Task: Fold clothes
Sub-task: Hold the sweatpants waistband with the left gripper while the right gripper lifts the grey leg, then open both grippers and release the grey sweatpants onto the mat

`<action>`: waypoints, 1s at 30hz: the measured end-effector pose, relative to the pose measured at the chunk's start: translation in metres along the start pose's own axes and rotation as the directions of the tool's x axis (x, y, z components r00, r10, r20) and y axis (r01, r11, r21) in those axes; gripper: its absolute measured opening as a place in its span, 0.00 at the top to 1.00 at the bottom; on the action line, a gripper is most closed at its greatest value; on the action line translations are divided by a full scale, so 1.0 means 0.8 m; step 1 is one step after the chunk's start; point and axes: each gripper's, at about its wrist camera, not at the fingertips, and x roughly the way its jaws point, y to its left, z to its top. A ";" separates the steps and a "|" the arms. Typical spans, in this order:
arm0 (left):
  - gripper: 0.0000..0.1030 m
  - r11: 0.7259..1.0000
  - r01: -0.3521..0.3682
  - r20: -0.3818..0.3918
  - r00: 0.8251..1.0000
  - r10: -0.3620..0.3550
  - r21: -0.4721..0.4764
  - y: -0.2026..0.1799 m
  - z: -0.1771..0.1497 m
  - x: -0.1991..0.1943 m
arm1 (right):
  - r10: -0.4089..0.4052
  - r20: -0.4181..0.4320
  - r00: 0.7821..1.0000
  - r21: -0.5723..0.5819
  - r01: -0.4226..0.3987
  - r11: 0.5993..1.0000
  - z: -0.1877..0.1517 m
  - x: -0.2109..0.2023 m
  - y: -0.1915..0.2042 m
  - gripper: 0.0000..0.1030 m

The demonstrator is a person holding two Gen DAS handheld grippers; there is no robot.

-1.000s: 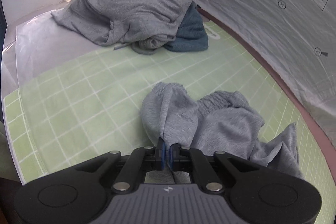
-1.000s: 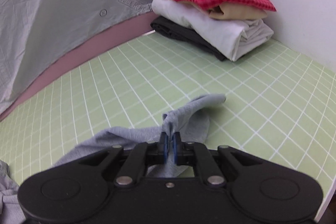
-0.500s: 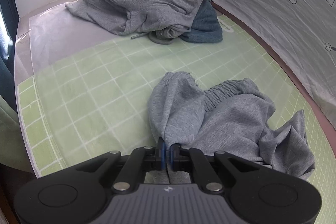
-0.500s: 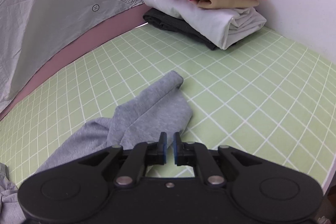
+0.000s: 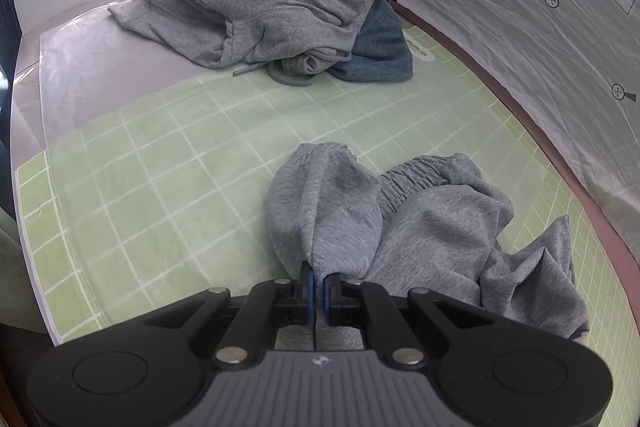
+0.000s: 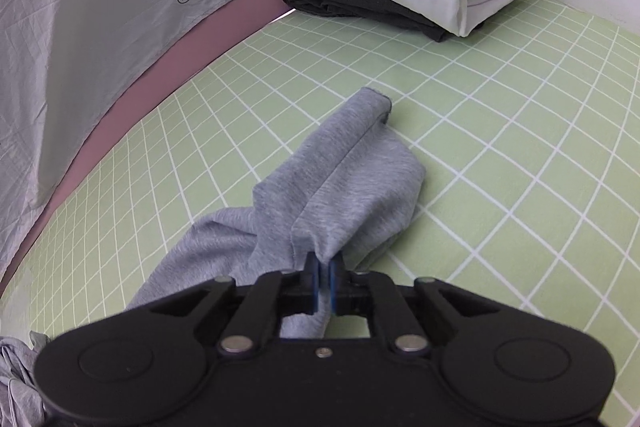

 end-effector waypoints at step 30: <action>0.66 0.986 0.069 0.040 0.996 -0.076 0.154 -0.088 0.049 0.014 | 0.093 0.057 0.994 -0.218 -0.079 0.973 0.076 0.035 0.116 0.53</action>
